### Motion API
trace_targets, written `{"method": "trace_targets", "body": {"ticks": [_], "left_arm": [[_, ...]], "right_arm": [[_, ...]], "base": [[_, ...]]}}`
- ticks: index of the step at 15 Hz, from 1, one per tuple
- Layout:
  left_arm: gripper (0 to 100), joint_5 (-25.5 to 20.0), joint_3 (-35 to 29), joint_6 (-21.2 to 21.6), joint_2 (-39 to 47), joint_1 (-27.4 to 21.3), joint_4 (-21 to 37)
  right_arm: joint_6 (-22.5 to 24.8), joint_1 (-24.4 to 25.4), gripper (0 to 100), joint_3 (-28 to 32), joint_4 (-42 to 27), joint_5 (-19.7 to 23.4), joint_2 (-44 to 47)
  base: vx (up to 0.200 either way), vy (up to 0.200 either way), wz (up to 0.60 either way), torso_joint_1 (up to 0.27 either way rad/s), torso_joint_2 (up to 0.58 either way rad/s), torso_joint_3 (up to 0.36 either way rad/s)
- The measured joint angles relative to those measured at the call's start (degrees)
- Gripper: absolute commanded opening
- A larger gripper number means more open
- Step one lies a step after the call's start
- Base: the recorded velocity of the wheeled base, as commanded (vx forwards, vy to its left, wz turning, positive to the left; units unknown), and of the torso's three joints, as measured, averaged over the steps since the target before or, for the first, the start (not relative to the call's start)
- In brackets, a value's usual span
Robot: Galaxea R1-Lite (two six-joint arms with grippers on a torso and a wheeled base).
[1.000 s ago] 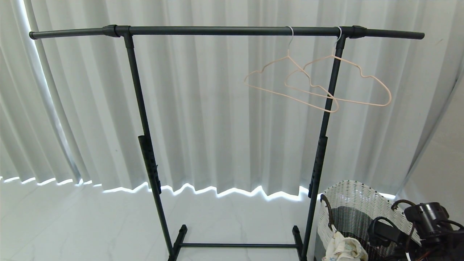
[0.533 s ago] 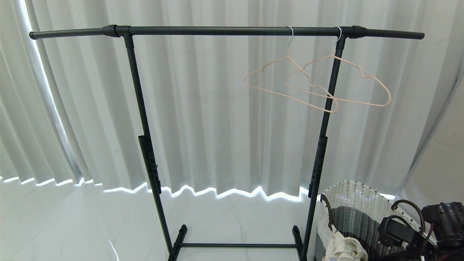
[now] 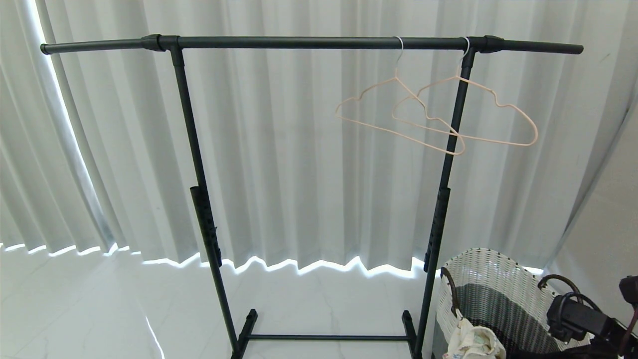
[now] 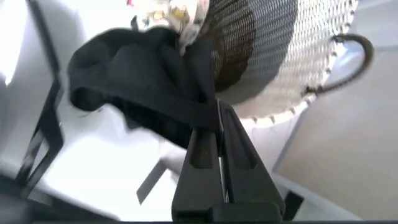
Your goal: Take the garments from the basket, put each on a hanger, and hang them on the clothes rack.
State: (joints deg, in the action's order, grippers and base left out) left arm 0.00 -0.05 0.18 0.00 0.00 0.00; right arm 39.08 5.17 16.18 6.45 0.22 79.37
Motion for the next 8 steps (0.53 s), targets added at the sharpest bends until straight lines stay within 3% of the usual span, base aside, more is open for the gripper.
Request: {"method": "trace_targets", "body": {"ticks": [4, 8], "left_arm": [[100, 0.0, 0.0, 0.0, 0.0, 0.0, 0.0], [100, 0.0, 0.0, 0.0, 0.0, 0.0, 0.0]], "right_arm": [[0.0, 0.1, 0, 14.9, -27.4, -1.8, -14.8], [0.5, 0.2, 0, 28.2, -39.1, -4.2, -24.8]], "base": [[0.0, 0.0, 0.0, 0.0, 0.0, 0.0], [0.0, 0.0, 0.0, 0.0, 0.0, 0.0]]}}
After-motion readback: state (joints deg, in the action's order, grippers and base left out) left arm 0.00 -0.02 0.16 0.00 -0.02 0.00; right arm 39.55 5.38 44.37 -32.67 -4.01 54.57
